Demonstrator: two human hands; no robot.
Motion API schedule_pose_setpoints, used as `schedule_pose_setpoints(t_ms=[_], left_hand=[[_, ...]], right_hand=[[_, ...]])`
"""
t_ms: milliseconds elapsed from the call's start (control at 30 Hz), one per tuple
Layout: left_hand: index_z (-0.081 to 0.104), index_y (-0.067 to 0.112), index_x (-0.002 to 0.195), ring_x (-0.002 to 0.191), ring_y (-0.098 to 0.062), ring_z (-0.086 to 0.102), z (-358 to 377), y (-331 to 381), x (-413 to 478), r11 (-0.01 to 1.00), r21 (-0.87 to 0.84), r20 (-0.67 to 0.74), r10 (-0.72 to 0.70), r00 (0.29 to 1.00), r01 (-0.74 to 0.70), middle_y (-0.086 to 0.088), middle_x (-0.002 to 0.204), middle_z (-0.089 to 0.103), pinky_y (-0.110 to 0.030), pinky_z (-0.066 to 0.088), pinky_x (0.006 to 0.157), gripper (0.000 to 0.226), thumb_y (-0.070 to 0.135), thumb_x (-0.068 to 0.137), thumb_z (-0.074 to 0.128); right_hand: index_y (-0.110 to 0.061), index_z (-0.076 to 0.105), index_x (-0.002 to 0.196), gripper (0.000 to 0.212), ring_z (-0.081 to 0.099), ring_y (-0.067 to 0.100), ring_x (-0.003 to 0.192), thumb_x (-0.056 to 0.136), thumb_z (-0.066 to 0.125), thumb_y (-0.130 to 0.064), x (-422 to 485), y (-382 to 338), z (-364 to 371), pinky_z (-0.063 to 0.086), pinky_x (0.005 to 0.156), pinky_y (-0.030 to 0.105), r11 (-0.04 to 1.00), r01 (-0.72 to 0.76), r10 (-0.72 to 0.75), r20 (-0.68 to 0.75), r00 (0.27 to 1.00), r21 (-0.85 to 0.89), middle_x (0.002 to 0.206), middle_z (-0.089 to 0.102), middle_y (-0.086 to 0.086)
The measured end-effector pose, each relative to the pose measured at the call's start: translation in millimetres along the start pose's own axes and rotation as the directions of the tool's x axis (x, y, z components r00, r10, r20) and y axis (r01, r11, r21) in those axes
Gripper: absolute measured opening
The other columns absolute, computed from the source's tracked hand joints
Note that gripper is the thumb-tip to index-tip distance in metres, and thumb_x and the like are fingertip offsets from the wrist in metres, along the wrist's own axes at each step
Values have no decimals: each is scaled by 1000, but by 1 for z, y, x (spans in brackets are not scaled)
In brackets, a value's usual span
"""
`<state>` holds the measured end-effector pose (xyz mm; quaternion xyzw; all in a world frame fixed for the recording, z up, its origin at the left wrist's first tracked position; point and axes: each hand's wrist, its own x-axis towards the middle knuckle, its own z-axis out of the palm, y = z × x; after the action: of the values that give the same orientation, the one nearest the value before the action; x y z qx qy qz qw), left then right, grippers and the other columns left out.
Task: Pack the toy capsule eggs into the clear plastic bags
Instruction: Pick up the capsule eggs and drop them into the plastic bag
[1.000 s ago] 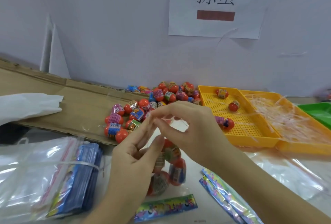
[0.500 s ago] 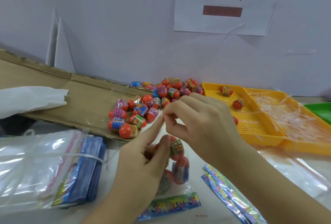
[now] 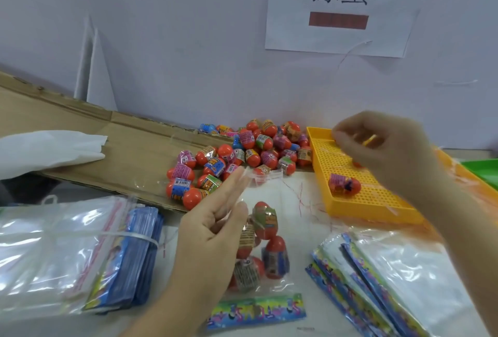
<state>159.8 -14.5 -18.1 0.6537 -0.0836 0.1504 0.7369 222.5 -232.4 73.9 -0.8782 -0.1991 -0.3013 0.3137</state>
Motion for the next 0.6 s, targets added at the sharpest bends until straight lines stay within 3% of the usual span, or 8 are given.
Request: schedule_pose_setpoints(t_ms=[100, 200, 300, 367, 467, 533, 600], left_hand=[[62, 43, 117, 116, 9, 57, 0, -2, -2, 1000, -3, 12, 14, 1000, -14, 26, 121, 65, -9, 50, 84, 48, 3, 91, 59], [62, 41, 121, 111, -4, 65, 0, -3, -2, 999, -32, 32, 4, 999, -3, 24, 120, 67, -25, 53, 90, 47, 7, 89, 59], [61, 53, 118, 82, -15, 54, 1, -1, -6, 1000, 20, 55, 18, 998, -20, 22, 96, 72, -29, 51, 73, 54, 7, 91, 59], [58, 62, 116, 81, -16, 45, 1, -1, -7, 999, 36, 80, 29, 996, -31, 11, 87, 60, -26, 46, 68, 58, 9, 92, 58], [48, 70, 115, 83, -15, 43, 3, -2, -7, 999, 48, 100, 7, 995, -11, 2, 93, 44, -28, 44, 71, 52, 28, 86, 57], [48, 71, 114, 83, -16, 47, 3, -3, -7, 998, 62, 116, 12, 993, -19, 3, 93, 45, -32, 46, 73, 50, 31, 84, 55], [54, 69, 111, 81, -12, 53, 2, -2, -8, 995, 82, 107, 56, 993, -65, 9, 91, 56, -26, 49, 74, 53, 20, 91, 54]], right_hand=[[-35, 70, 83, 8, 60, 8, 67, 83, 69, -26, -8, -29, 15, 48, 59, 18, 986, 119, -142, 217, 966, 118, 73, 65, -20], [-27, 74, 95, 14, 58, 3, 71, 84, 65, -31, -14, -55, 34, 50, 61, 20, 959, 282, -262, 318, 911, -20, 80, 63, -22], [-22, 75, 91, 16, 63, 15, 74, 84, 62, -27, -21, -67, 45, 53, 53, 37, 917, 352, -310, 223, 924, -187, 83, 70, -7], [-18, 75, 86, 14, 64, 20, 69, 85, 62, -23, -25, -69, 49, 52, 49, 37, 898, 382, -347, 179, 921, -221, 78, 70, -2], [-13, 72, 77, 12, 59, 21, 59, 84, 62, -16, -27, -64, 51, 49, 46, 34, 848, 431, -419, 108, 901, -308, 69, 66, 0], [-13, 69, 72, 15, 56, 20, 55, 84, 61, -14, -27, -64, 54, 46, 45, 33, 820, 434, -442, 70, 894, -373, 64, 63, 0], [-14, 67, 70, 17, 56, 20, 55, 84, 59, -15, -26, -61, 54, 44, 45, 31, 814, 411, -442, 22, 897, -411, 63, 62, 0]])
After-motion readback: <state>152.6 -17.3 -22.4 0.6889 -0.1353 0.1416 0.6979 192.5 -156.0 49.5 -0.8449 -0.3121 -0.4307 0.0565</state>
